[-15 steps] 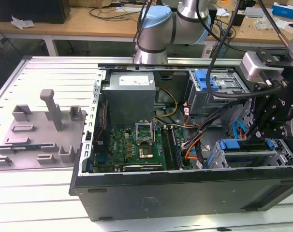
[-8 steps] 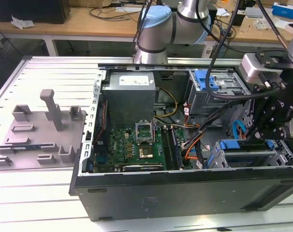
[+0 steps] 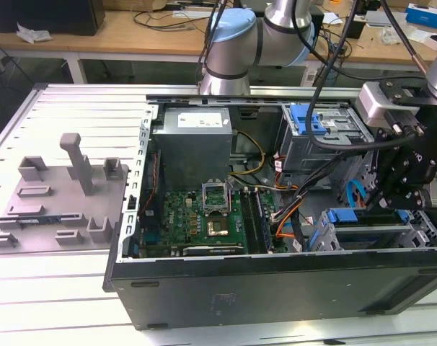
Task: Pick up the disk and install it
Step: 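Insert the second disk wire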
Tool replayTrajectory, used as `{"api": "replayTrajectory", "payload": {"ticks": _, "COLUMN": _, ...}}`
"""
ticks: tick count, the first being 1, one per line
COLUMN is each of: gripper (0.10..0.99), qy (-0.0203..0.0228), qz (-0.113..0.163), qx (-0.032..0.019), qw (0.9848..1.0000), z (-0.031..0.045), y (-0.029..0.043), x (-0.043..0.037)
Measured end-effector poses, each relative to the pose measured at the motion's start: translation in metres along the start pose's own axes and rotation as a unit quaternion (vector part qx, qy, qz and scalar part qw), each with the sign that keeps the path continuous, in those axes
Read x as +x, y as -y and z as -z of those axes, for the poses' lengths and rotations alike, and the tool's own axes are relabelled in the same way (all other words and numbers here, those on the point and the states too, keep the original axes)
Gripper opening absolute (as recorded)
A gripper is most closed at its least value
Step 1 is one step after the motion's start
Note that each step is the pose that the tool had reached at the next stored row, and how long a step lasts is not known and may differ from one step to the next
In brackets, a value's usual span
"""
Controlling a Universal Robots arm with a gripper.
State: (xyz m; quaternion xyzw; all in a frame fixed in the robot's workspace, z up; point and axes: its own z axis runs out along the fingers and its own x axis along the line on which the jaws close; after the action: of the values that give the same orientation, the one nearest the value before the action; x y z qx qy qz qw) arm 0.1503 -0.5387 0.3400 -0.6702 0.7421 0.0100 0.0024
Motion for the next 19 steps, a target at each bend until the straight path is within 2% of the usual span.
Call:
{"api": "replayTrajectory", "payload": {"ticks": 2, "gripper": 0.173, "qy": 0.0004, "qz": 0.0, "qx": 0.0, "qw": 1.0, "z": 0.0, "y": -0.0004, "x": 0.0}}
{"api": "replayTrajectory", "payload": {"ticks": 3, "gripper": 0.239, "qy": 0.0002, "qz": 0.0, "qx": 0.0, "qw": 1.0, "z": 0.0051, "y": -0.0006, "x": -0.0001}}
{"api": "replayTrajectory", "payload": {"ticks": 7, "gripper": 0.239, "qy": 0.0001, "qz": 0.0, "qx": 0.0, "qw": 1.0, "z": 0.0237, "y": -0.0008, "x": -0.0004}}
{"api": "replayTrajectory", "payload": {"ticks": 9, "gripper": 0.239, "qy": 0.0001, "qz": 0.0, "qx": 0.0, "qw": 1.0, "z": 0.0385, "y": -0.001, "x": -0.0006}}
{"api": "replayTrajectory", "payload": {"ticks": 10, "gripper": 0.239, "qy": 0.0001, "qz": 0.0, "qx": 0.0002, "qw": 1.0, "z": 0.0425, "y": -0.001, "x": -0.0007}}
{"api": "replayTrajectory", "payload": {"ticks": 11, "gripper": 0.224, "qy": 0.0002, "qz": 0.0, "qx": 0.0005, "qw": 1.0, "z": 0.0505, "y": -0.0011, "x": -0.0008}}
{"api": "replayTrajectory", "payload": {"ticks": 12, "gripper": 0.157, "qy": 0.0002, "qz": 0.0, "qx": 0.0008, "qw": 1.0, "z": 0.0566, "y": -0.0012, "x": -0.001}}
{"api": "replayTrajectory", "payload": {"ticks": 13, "gripper": 0.106, "qy": 0.0003, "qz": 0.0, "qx": 0.0012, "qw": 1.0, "z": 0.0609, "y": -0.0015, "x": -0.001}}
{"api": "replayTrajectory", "payload": {"ticks": 14, "gripper": 0.106, "qy": 0.0004, "qz": 0.0, "qx": 0.0018, "qw": 1.0, "z": 0.0644, "y": -0.0021, "x": -0.001}}
{"api": "replayTrajectory", "payload": {"ticks": 19, "gripper": 0.106, "qy": 0.0002, "qz": 0.0, "qx": 0.0021, "qw": 1.0, "z": 0.0646, "y": -0.0031, "x": -0.0012}}
